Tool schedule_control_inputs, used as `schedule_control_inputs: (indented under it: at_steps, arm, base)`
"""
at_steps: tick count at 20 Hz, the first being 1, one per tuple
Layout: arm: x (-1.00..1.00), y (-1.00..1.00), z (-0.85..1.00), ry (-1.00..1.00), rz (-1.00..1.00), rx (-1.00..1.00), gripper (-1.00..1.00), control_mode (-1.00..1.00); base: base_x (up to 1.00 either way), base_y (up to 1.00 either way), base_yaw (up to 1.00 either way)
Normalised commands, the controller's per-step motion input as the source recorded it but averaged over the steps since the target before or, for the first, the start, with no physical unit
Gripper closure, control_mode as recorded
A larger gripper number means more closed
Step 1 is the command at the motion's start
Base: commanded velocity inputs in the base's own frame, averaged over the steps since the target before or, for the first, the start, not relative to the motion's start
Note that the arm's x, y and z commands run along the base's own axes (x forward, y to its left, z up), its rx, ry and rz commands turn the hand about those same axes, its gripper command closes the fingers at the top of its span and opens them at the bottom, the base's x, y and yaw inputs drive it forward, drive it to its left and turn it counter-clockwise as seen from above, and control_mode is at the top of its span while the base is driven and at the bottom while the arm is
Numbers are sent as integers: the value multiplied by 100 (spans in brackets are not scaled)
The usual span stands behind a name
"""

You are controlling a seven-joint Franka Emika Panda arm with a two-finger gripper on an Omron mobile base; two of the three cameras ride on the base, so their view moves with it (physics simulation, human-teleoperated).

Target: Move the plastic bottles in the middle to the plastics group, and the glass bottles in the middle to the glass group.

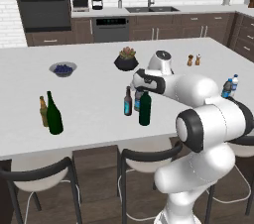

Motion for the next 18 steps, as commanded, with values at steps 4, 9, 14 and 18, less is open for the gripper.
schedule_control_inputs:
  at_steps: [4, 9, 14, 18]
  arm:
    - [-10, 0, -6, 0, 0, 0, 100, -100]
    - [-14, 0, -3, 1, 0, 0, 100, -100]
    - [-32, 11, 42, 9, 0, 3, 100, -100]
    - [-50, 48, 45, 0, 0, 0, 100, -100]
  base:
    - [0, 0, 0]
    - [0, 0, 0]
    - [0, 0, 0]
    - [0, 0, 0]
